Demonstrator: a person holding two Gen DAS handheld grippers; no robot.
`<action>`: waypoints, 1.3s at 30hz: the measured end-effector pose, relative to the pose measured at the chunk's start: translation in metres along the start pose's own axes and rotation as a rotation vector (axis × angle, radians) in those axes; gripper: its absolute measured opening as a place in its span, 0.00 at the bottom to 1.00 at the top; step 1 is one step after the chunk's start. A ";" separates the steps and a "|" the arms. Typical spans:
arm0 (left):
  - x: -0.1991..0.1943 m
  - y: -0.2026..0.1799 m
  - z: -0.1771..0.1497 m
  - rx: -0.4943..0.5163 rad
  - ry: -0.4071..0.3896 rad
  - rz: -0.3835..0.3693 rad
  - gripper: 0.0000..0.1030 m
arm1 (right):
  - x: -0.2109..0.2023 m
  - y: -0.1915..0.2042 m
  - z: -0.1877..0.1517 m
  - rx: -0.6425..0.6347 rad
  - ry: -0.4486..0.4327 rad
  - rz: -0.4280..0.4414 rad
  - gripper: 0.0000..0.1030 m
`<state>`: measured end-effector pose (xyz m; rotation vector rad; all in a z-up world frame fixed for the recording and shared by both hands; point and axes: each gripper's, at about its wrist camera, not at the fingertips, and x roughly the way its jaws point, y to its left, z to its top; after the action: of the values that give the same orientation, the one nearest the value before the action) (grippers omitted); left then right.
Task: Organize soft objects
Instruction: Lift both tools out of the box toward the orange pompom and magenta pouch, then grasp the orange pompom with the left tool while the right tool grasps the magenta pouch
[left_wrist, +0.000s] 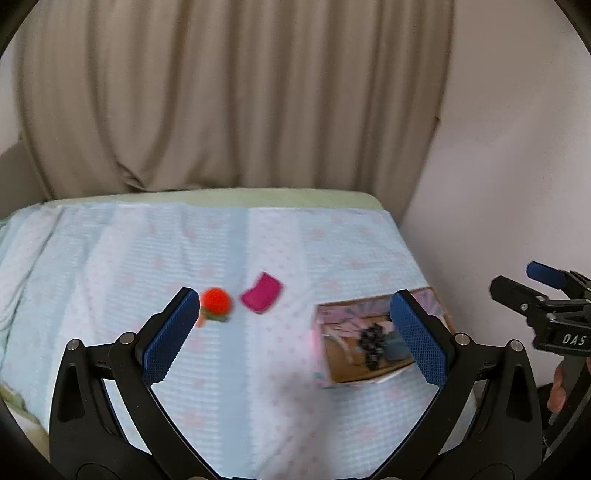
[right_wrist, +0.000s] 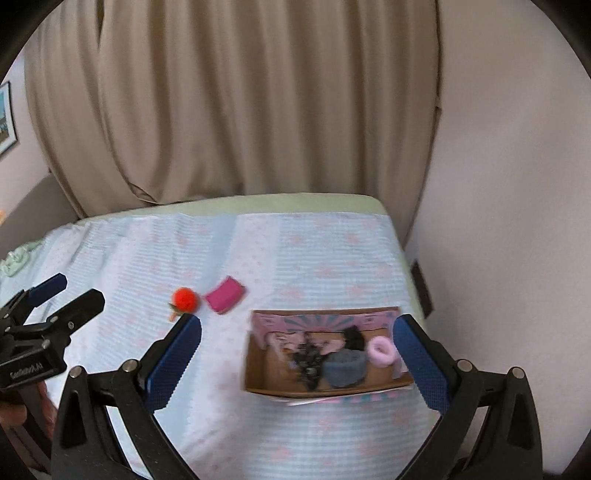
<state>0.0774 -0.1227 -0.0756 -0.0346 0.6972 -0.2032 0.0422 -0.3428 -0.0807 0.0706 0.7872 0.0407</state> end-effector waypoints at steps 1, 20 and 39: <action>-0.006 0.010 0.000 -0.005 -0.005 0.009 1.00 | -0.003 0.010 -0.001 0.004 -0.006 0.009 1.00; 0.014 0.173 0.001 0.030 0.082 0.052 1.00 | 0.047 0.145 0.019 0.092 0.029 0.058 1.00; 0.316 0.239 -0.045 0.145 0.342 -0.164 1.00 | 0.359 0.166 -0.001 0.351 0.283 0.000 1.00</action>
<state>0.3262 0.0508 -0.3346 0.0844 1.0199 -0.4232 0.2926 -0.1546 -0.3217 0.4038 1.0711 -0.0902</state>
